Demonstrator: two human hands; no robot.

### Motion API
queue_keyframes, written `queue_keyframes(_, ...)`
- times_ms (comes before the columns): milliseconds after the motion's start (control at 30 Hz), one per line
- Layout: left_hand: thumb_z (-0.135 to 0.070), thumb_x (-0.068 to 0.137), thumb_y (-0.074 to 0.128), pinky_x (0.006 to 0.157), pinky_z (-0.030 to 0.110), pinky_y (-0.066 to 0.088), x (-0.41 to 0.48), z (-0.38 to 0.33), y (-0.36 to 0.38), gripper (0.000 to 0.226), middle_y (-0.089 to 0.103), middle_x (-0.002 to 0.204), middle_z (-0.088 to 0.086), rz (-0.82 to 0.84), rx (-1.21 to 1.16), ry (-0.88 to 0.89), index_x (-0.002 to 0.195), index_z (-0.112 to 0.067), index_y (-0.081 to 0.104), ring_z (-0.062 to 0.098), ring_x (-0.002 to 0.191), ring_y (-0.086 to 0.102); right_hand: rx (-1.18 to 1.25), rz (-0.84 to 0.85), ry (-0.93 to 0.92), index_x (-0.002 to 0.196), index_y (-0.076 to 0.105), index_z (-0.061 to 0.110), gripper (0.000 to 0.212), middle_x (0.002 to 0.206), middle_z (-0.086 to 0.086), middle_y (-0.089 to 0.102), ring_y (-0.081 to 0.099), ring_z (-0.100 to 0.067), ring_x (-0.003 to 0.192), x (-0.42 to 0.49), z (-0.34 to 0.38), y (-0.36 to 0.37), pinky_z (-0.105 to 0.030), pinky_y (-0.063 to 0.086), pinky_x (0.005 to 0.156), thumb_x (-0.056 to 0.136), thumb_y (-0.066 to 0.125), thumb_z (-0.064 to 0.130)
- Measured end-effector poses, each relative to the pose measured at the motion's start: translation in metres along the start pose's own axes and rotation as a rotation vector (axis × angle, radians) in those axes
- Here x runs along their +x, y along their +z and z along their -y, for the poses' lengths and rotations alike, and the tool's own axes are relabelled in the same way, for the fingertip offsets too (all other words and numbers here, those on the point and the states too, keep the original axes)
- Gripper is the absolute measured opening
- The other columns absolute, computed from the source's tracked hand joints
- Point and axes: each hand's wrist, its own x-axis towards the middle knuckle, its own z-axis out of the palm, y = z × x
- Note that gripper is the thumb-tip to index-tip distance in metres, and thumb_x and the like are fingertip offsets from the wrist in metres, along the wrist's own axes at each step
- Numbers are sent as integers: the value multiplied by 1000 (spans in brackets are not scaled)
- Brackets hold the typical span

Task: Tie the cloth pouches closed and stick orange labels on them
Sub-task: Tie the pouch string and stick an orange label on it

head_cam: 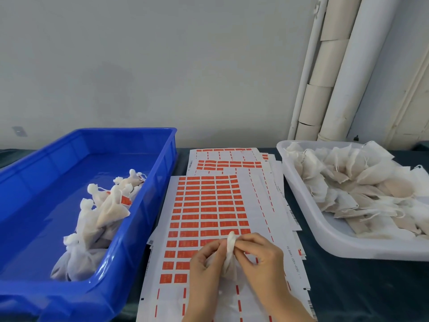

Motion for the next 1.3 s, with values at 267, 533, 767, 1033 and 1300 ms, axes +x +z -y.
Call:
queue_keyframes(267,-21,89,62,66,5,47,0,2,3,15,72,83,-11,58,98,88,84,-31,72,3,85,65,-33,47,-25,93,77,14,27,89,5,69,64,-4,82,-4,-11,-6,-16,55,74,68,82,6)
queue_keyframes(533,-17,89,64,66,5,47,3,10,1,11,71,83,-13,54,136,70,86,-25,71,1,86,64,-209,72,-4,80,77,20,21,88,9,68,58,-14,79,5,-12,-11,-19,53,69,62,87,20)
queue_keyframes(767,-21,83,70,65,20,54,4,13,0,15,71,83,-4,-139,-32,-57,96,-22,63,18,80,69,-176,185,92,84,69,35,15,91,24,61,58,-8,81,6,-7,-12,-7,42,73,76,79,27)
queue_keyframes(1033,-29,89,60,65,13,50,3,4,-2,11,69,87,-16,31,38,-16,95,-28,69,12,88,65,-58,174,145,81,57,40,19,83,30,59,61,2,86,27,-3,-38,-2,44,75,83,70,27)
queue_keyframes(1300,-48,89,39,54,10,44,-1,-23,10,33,63,70,-10,190,85,-40,97,-32,67,5,58,58,-30,206,113,80,60,36,22,78,31,58,57,14,90,38,5,-44,3,40,74,82,73,19)
